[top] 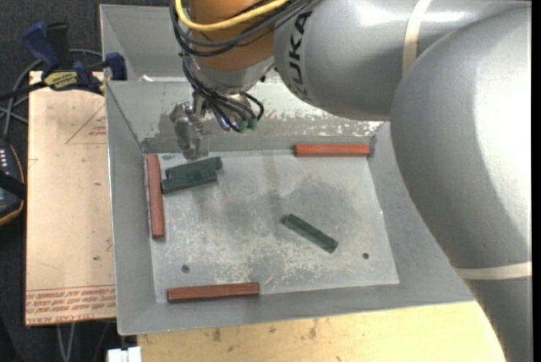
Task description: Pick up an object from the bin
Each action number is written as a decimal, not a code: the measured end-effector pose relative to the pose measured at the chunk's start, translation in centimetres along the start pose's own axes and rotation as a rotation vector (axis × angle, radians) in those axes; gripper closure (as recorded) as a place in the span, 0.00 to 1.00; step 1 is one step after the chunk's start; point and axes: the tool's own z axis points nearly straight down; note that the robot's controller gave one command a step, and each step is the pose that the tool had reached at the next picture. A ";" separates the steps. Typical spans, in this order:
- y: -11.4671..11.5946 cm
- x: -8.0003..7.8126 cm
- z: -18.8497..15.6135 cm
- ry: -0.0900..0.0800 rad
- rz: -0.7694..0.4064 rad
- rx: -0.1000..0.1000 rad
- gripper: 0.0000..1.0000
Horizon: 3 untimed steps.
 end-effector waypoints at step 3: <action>0.1 0.1 12.7 0.005 -0.094 -0.002 1.00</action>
Offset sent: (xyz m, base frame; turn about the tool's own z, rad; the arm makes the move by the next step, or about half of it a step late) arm 0.0000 0.0000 0.0000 0.0000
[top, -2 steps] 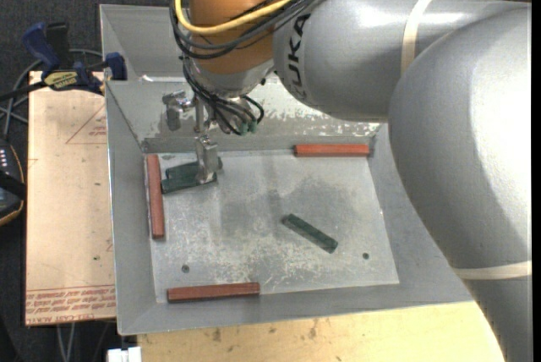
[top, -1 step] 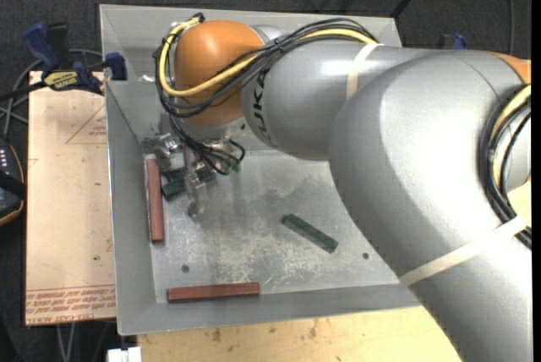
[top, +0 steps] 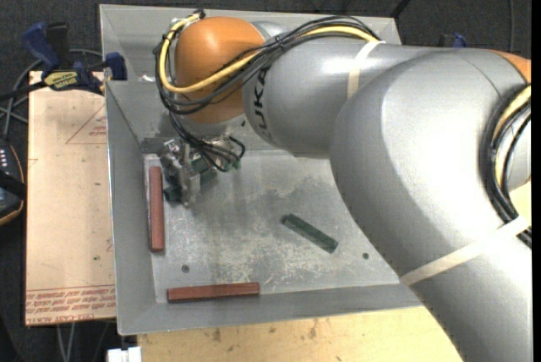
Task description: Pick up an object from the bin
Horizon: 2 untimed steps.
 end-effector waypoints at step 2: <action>-1.1 0.9 -16.8 -0.001 -0.262 0.002 1.00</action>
Offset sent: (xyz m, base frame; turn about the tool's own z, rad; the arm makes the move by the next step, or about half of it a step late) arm -0.0001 -0.0165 0.1063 -0.2698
